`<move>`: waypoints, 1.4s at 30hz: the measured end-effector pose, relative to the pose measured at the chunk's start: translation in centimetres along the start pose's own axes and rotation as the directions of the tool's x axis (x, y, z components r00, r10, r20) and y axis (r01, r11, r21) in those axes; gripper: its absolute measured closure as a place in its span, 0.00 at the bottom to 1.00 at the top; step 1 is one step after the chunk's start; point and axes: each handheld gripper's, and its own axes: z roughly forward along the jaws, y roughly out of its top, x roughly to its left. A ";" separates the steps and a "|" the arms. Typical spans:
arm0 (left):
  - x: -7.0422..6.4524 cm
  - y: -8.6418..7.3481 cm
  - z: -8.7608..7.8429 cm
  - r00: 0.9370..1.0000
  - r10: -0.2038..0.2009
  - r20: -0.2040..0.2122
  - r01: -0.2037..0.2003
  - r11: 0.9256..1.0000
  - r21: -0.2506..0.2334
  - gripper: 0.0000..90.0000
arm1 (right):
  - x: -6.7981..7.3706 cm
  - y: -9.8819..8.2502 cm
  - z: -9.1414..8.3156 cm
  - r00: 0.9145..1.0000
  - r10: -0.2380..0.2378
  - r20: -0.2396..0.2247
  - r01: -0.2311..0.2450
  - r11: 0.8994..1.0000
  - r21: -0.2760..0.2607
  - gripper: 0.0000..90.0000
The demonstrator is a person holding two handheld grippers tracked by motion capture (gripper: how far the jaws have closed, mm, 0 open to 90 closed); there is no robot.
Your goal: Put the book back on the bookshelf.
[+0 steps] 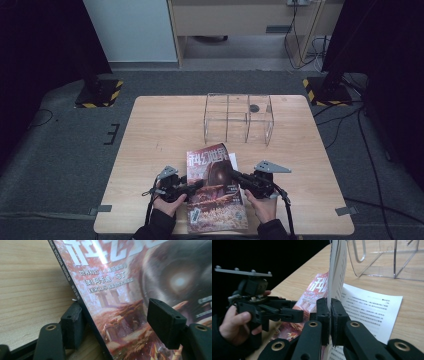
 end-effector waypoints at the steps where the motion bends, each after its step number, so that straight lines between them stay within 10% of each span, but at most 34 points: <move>1: -0.1 0.0 0.0 1.000 -0.003 0.005 0.003 1.000 -0.009 0.37 | -0.1 -0.1 0.1 1.000 -0.002 0.002 0.002 1.000 0.007 0.97; 8: -0.6 0.2 0.0 0.999 0.012 0.048 -0.012 1.000 -0.016 0.42 | -0.3 -0.2 0.1 1.000 -0.011 -0.005 0.011 1.000 0.019 0.97; 23: -0.6 0.6 0.0 1.000 -0.023 -0.016 0.023 1.000 0.020 0.76 | -0.9 -0.3 0.2 1.000 0.003 -0.002 -0.003 1.000 0.031 0.97; 36: -1.1 0.6 1.5 1.000 -0.019 -0.003 0.019 0.999 0.045 0.56 | -0.9 -0.3 0.0 0.999 -0.023 -0.025 0.023 1.000 0.008 0.97; 42: -1.1 0.7 1.8 0.997 -0.066 -0.026 0.068 0.996 0.058 0.68 | -1.0 -0.3 0.0 1.000 -0.017 -0.021 0.017 1.000 0.010 0.97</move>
